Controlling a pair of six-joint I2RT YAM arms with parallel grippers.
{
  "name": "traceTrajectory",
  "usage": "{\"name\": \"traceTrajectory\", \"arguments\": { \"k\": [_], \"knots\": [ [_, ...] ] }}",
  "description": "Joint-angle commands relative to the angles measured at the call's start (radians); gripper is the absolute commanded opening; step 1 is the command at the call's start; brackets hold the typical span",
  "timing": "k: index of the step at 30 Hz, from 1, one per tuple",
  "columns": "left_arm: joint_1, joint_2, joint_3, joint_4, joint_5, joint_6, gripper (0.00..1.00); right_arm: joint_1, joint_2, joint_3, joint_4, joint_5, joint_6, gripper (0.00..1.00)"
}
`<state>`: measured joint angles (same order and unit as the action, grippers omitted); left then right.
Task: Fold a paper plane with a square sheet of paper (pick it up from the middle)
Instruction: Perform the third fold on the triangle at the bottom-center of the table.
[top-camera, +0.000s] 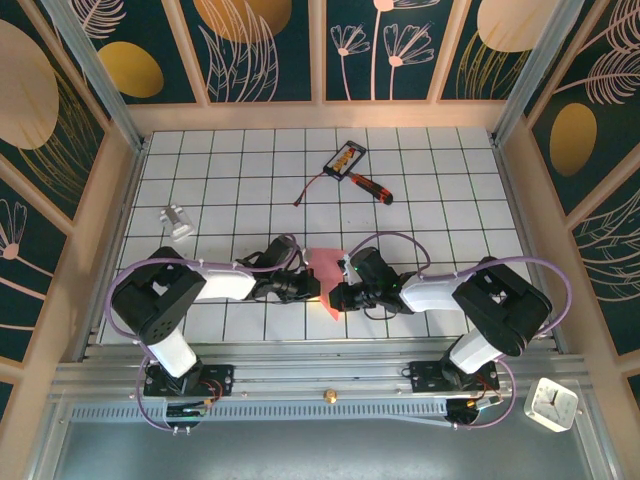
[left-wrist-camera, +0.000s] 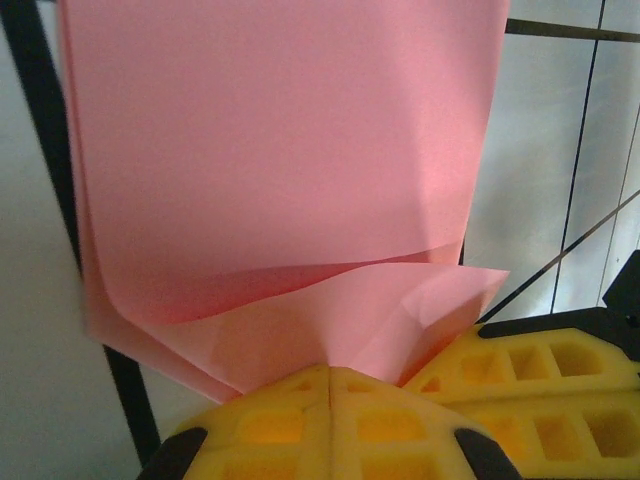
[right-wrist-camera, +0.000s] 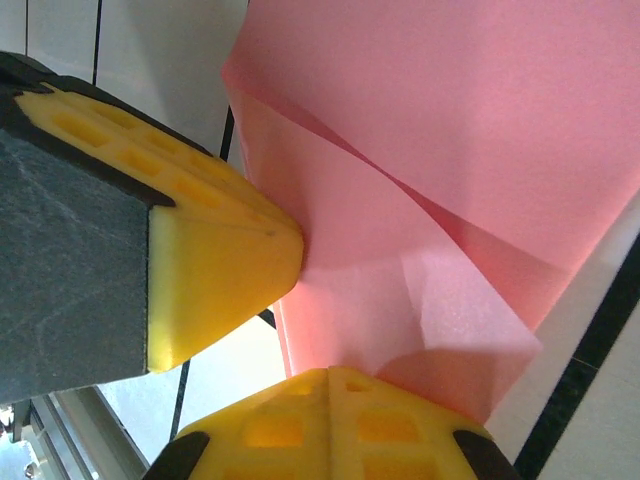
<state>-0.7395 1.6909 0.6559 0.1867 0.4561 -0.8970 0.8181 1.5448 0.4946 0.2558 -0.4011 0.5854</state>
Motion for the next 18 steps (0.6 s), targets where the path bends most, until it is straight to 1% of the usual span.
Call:
{"name": "traceTrajectory", "arguments": {
  "k": [1, 7, 11, 13, 16, 18],
  "knots": [
    [0.041, -0.009, -0.034, -0.060, -0.100, 0.007, 0.00, 0.007, 0.028, -0.034, -0.169, 0.070, -0.016, 0.00],
    [0.087, -0.032, -0.025, -0.106, -0.149, 0.042, 0.00, 0.020, 0.022, -0.052, -0.186, 0.084, -0.019, 0.00],
    [0.101, -0.085, -0.022, -0.105, -0.157, 0.040, 0.00, 0.025, 0.020, -0.056, -0.186, 0.087, -0.018, 0.00],
    [0.090, -0.129, -0.032, -0.062, -0.101, 0.012, 0.00, 0.026, 0.018, -0.052, -0.188, 0.088, -0.018, 0.00],
    [0.030, -0.171, -0.029, -0.020, -0.086, -0.021, 0.00, 0.026, 0.014, -0.045, -0.194, 0.093, -0.018, 0.00],
    [0.007, -0.161, -0.023, 0.009, -0.063, -0.040, 0.02, 0.026, 0.014, -0.043, -0.197, 0.095, -0.021, 0.00]
  ]
}}
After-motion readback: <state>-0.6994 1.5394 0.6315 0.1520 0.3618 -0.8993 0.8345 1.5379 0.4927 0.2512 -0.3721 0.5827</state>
